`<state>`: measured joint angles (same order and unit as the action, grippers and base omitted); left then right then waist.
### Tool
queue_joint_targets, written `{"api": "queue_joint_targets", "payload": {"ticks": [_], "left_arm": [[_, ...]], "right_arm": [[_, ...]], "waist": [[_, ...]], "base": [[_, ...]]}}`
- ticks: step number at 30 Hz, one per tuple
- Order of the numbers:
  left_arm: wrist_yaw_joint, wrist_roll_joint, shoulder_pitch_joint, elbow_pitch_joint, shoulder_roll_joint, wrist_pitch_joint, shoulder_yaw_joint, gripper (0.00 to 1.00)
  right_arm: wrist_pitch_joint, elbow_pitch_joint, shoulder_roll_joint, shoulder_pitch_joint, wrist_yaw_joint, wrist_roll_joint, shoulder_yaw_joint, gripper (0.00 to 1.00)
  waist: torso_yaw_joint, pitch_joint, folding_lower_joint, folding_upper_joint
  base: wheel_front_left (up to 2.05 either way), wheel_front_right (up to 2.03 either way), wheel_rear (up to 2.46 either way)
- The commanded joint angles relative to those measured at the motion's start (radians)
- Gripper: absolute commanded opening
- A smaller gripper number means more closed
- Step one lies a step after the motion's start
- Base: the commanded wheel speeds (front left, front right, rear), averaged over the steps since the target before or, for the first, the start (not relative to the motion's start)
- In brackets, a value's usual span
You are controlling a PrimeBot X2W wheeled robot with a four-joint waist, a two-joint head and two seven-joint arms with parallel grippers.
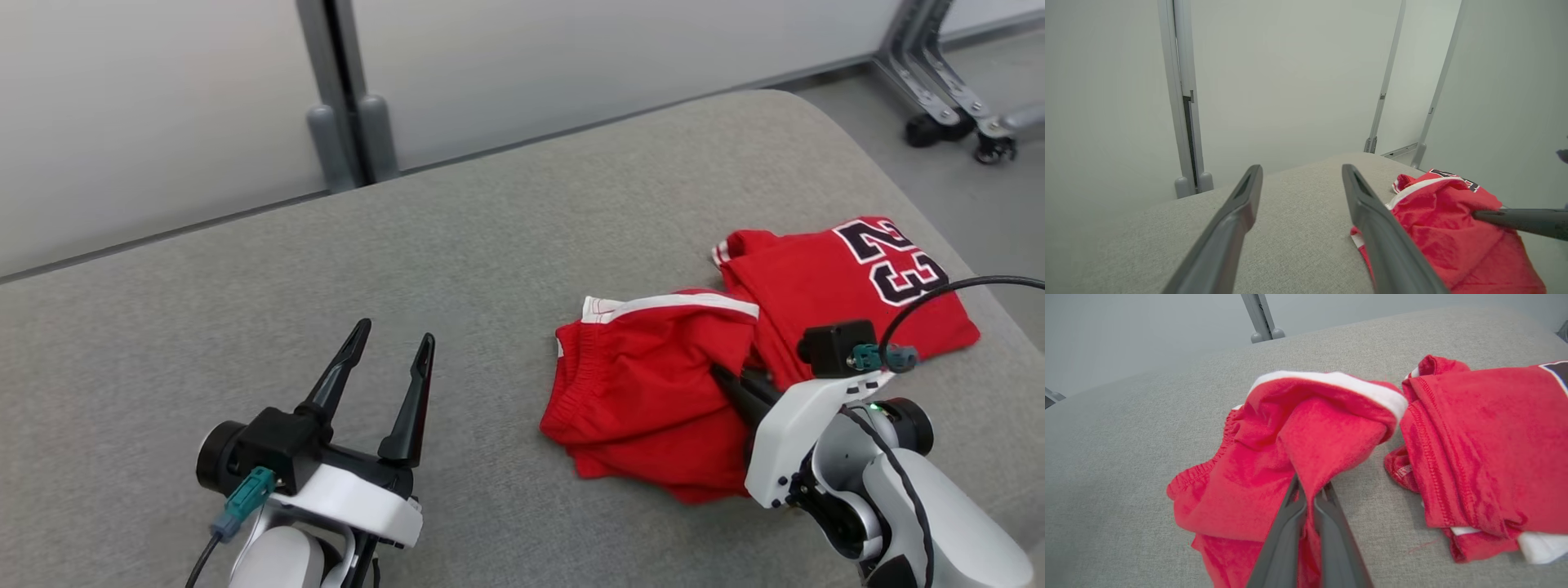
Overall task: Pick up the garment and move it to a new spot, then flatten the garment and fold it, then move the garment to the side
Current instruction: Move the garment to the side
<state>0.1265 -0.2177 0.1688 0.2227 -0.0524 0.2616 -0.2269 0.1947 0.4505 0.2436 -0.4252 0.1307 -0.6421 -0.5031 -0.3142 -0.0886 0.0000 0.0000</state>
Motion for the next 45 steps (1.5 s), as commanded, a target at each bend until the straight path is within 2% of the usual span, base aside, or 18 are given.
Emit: {"api": "queue_joint_targets", "payload": {"ticks": [1,5,9,18,22,28,32,35,37,38,39,40,45], "left_arm": [[0.004,0.003,0.015,0.002,-0.009,0.004,-0.001,1.0],[0.005,0.001,0.032,0.005,-0.014,0.004,-0.016,1.0],[0.004,0.0,0.049,0.012,-0.026,0.004,-0.032,1.0],[0.005,-0.005,0.09,0.012,-0.052,0.004,-0.057,1.0],[0.005,-0.008,0.099,0.01,-0.062,0.003,-0.059,1.0],[0.003,-0.012,0.114,0.002,-0.072,-0.001,-0.066,1.0],[-0.002,-0.013,0.116,-0.004,-0.075,-0.002,-0.067,1.0],[-0.005,-0.013,0.119,-0.007,-0.077,-0.004,-0.069,1.0],[-0.006,-0.016,0.123,-0.007,-0.076,-0.005,-0.071,1.0],[-0.006,-0.018,0.125,-0.005,-0.075,-0.005,-0.073,1.0],[-0.006,-0.02,0.13,-0.003,-0.073,-0.005,-0.075,1.0],[-0.005,-0.021,0.132,-0.003,-0.071,-0.004,-0.076,1.0],[-0.01,-0.031,0.127,0.004,-0.073,-0.002,-0.072,1.0]], "right_arm": [[0.0,-0.009,0.01,-0.007,0.0,-0.008,0.001,0.0],[0.001,-0.043,0.049,-0.048,0.0,0.014,-0.015,0.0],[0.023,-0.081,0.126,-0.109,0.0,0.016,-0.066,0.0],[0.084,-0.086,0.401,-0.222,0.0,-0.025,-0.165,0.0],[0.094,-0.08,0.505,-0.275,0.0,0.004,-0.189,0.0],[0.144,-0.039,0.587,-0.344,0.0,0.095,-0.242,0.0],[0.163,-0.009,0.609,-0.375,0.0,0.155,-0.249,0.0],[0.161,0.034,0.6,-0.401,0.0,0.214,-0.233,0.0],[0.156,0.069,0.576,-0.407,0.0,0.244,-0.221,0.37],[0.156,0.09,0.563,-0.406,0.0,0.255,-0.216,0.51],[0.148,0.111,0.553,-0.404,0.0,0.266,-0.209,0.83],[0.143,0.136,0.541,-0.402,0.0,0.272,-0.197,1.0],[0.106,0.251,0.481,-0.391,0.0,0.339,-0.137,1.0]], "waist": [[-0.024,-0.026,0.0,0.0],[-0.022,-0.055,0.0,0.0],[-0.005,-0.093,0.0,0.0],[0.057,-0.175,0.0,0.0],[0.074,-0.202,0.0,0.0],[0.094,-0.227,0.0,0.0],[0.1,-0.234,0.0,0.0],[0.105,-0.241,0.0,0.0],[0.108,-0.245,0.0,0.0],[0.111,-0.246,0.0,0.0],[0.115,-0.247,0.0,0.0],[0.119,-0.246,0.0,0.0],[0.136,-0.23,0.0,0.0]], "base": [[0.0,0.0,0.0],[0.0,0.0,0.0],[0.0,0.0,0.0],[0.0,0.0,0.0],[0.0,0.0,0.0],[0.0,0.0,0.0],[0.0,0.0,0.0],[0.0,0.0,0.0],[0.0,0.0,0.0],[0.0,0.0,0.0],[0.0,0.0,0.0],[0.0,0.0,0.0],[0.0,0.0,0.0]]}}
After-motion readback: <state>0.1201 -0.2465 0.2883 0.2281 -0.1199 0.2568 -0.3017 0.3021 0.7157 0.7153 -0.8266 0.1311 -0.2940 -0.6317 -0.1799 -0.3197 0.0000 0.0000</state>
